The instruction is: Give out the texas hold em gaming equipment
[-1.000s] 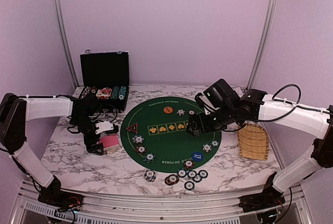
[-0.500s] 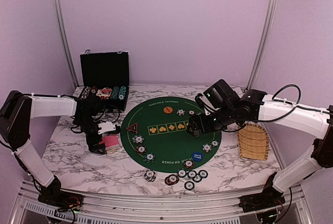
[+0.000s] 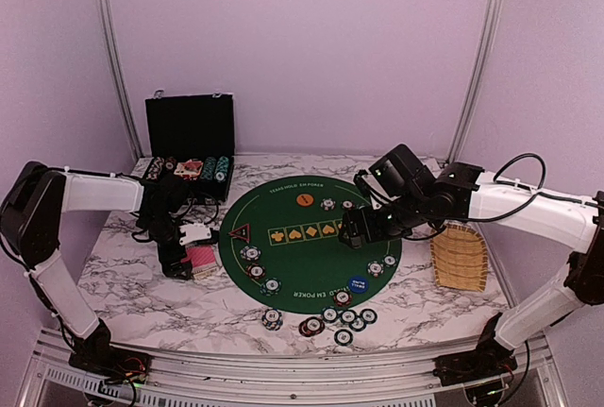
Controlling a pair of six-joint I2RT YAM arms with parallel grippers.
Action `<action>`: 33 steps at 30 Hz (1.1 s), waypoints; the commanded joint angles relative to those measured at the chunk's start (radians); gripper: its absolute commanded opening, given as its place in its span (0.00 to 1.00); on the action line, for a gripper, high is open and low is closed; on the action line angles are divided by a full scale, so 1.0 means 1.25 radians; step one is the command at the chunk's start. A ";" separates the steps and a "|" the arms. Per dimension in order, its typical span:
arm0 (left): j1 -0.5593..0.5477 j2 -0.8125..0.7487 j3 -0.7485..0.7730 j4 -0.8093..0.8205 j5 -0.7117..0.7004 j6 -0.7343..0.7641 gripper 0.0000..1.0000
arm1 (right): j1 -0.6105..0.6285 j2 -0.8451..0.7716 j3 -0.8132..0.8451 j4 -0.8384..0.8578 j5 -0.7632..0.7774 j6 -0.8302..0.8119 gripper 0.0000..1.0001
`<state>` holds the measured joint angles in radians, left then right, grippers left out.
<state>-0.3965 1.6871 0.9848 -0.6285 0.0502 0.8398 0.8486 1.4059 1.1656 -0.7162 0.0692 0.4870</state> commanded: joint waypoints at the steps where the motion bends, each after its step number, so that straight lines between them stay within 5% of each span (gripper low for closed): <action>1: -0.003 0.013 0.004 0.012 -0.010 0.016 0.99 | 0.006 -0.015 0.000 0.000 0.001 0.011 0.97; 10: -0.003 -0.013 -0.014 0.014 -0.014 0.033 0.97 | 0.006 -0.011 -0.002 0.006 -0.001 0.013 0.95; 26: -0.013 -0.054 -0.024 0.014 0.001 0.023 0.62 | 0.004 0.006 -0.035 0.057 -0.036 0.025 0.83; 33: -0.015 -0.067 -0.042 0.026 -0.002 0.024 0.57 | 0.005 0.034 -0.031 0.093 -0.077 0.030 0.81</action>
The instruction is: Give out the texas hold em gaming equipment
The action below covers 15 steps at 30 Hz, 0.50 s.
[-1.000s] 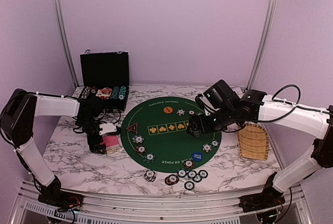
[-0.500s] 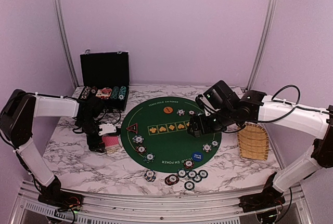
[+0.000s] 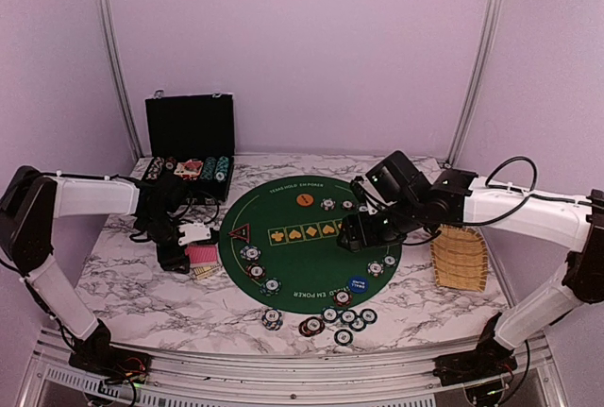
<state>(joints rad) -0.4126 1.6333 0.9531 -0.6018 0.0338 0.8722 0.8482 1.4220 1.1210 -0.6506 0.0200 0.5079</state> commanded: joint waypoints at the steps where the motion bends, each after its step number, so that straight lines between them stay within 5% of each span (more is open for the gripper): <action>1: -0.003 -0.025 -0.019 0.006 0.009 -0.002 0.55 | 0.005 0.025 0.006 0.047 -0.044 0.013 0.80; 15: -0.003 -0.073 -0.046 0.045 -0.001 -0.013 0.30 | 0.005 0.058 0.039 0.068 -0.065 0.011 0.78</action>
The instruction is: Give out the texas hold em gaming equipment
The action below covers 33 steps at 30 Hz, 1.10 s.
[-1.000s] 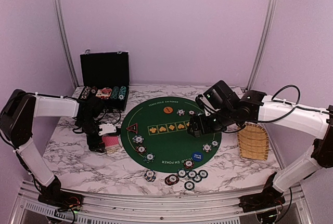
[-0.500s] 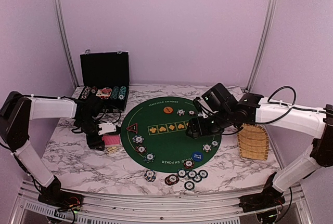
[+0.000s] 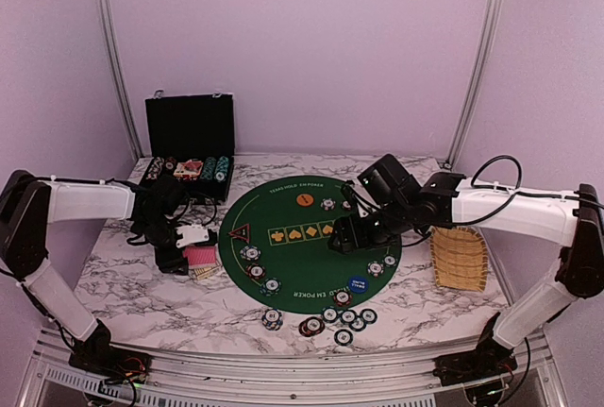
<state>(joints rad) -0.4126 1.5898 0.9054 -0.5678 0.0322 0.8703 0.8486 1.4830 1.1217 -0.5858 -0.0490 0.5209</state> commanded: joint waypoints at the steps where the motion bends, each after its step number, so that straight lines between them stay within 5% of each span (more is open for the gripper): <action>1: -0.003 -0.043 -0.010 0.018 -0.001 -0.011 0.30 | 0.005 0.010 0.040 0.015 -0.010 0.000 0.78; 23: -0.003 -0.136 0.023 -0.002 0.088 -0.068 0.13 | 0.005 0.031 0.059 0.078 -0.076 0.028 0.77; 33: -0.038 -0.162 0.090 -0.048 0.129 -0.104 0.11 | 0.006 0.113 0.041 0.395 -0.324 0.177 0.88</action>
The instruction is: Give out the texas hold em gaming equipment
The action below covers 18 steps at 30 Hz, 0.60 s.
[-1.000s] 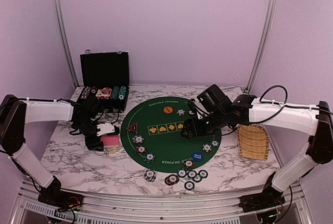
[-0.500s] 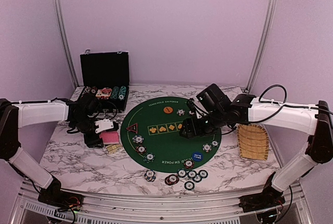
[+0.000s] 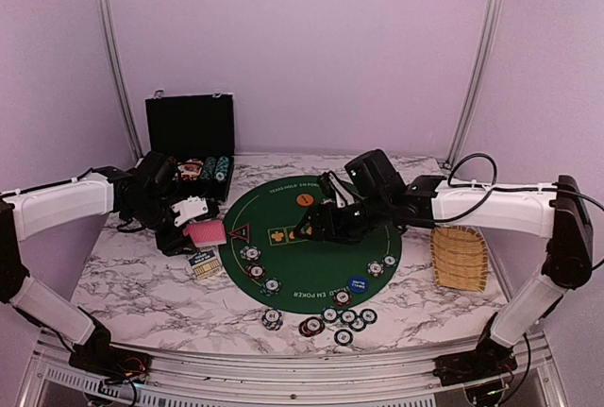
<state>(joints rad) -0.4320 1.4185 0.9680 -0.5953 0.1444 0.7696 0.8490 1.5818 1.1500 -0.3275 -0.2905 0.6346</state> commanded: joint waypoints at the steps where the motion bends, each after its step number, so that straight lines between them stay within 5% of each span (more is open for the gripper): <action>1: -0.030 -0.026 0.046 -0.028 0.041 -0.029 0.11 | 0.009 0.046 0.021 0.219 -0.150 0.110 0.88; 18: -0.086 -0.029 0.122 -0.055 0.090 -0.070 0.09 | 0.023 0.243 0.062 0.605 -0.309 0.346 0.90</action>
<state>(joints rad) -0.5293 1.4040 1.0771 -0.6434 0.2127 0.6994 0.8684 1.8400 1.1774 0.2684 -0.6235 0.9726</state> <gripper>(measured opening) 0.649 0.899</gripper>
